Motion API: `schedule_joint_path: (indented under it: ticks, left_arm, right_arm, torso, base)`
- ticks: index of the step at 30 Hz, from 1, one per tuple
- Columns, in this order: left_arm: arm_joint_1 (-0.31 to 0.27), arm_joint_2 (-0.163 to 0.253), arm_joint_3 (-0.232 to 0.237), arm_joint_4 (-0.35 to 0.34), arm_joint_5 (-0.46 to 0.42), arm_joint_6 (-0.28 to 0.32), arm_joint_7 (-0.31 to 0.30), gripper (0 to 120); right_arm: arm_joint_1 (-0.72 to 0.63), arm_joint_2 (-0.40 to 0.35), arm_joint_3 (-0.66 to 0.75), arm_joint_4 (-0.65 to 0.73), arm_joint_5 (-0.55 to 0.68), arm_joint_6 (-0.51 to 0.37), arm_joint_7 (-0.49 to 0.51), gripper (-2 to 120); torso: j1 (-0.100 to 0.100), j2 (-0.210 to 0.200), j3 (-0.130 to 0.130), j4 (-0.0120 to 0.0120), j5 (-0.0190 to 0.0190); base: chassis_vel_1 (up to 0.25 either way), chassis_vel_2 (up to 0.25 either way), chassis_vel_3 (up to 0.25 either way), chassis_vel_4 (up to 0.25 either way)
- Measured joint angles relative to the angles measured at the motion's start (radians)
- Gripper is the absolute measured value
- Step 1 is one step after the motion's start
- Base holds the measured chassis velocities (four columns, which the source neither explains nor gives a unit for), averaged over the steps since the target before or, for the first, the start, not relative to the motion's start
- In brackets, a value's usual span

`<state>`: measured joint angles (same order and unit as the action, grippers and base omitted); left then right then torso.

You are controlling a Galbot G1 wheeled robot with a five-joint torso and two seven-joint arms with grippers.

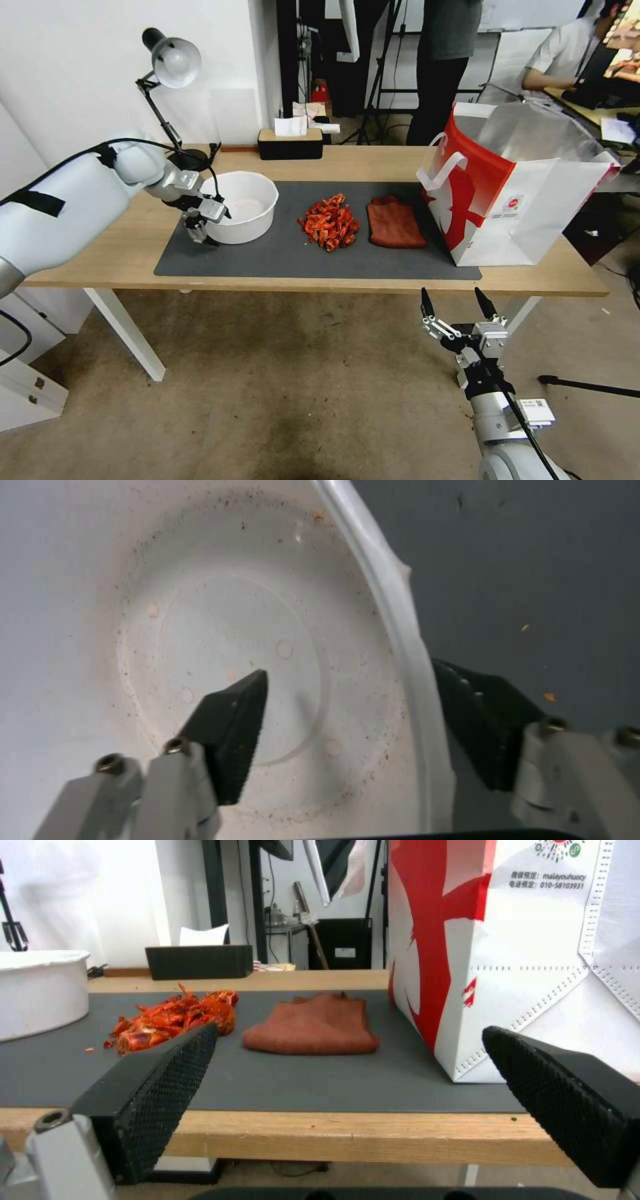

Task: Sweep shrimp from table into container with towel, then put container into takeout bag.

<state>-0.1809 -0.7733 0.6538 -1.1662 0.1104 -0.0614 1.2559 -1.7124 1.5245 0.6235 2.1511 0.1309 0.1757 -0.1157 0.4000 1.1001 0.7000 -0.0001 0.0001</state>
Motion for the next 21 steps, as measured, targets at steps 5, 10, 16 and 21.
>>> schedule_joint_path:
  ticks: [5,10,16,21]
  left_arm:
    - [-0.007,-0.017,0.011,0.014,0.008,-0.007,0.007,45]
    - [-0.016,-0.024,0.026,0.018,0.009,-0.011,0.016,23]
    - [-0.019,-0.014,0.027,0.002,0.008,-0.024,0.02,4]
    - [0.0,0.03,-0.009,-0.074,0.017,-0.083,0.0,0]
  right_arm:
    - [0.002,-0.003,0.002,-0.001,0.001,0.0,0.001,100]
    - [0.005,0.003,-0.002,-0.003,0.002,0.0,0.002,100]
    - [0.006,0.007,-0.006,-0.004,-0.001,0.0,0.003,100]
    - [0.009,0.005,-0.008,-0.006,-0.002,0.0,0.004,100]
  torso:
    - [0.0,0.0,0.0,0.0,-0.0001]
    - [0.0,0.0,0.0,0.0,0.0]
    - [0.0,0.0,0.0,0.0,-0.0002]
    - [0.0,0.0,0.0,0.0,-0.0002]
  base:
    - [0.0,0.0,0.0,0.0]
    - [0.0,0.0,0.0,0.0]
    - [0.0,0.0,0.0,0.0]
    - [0.0,0.0,0.0,0.0]
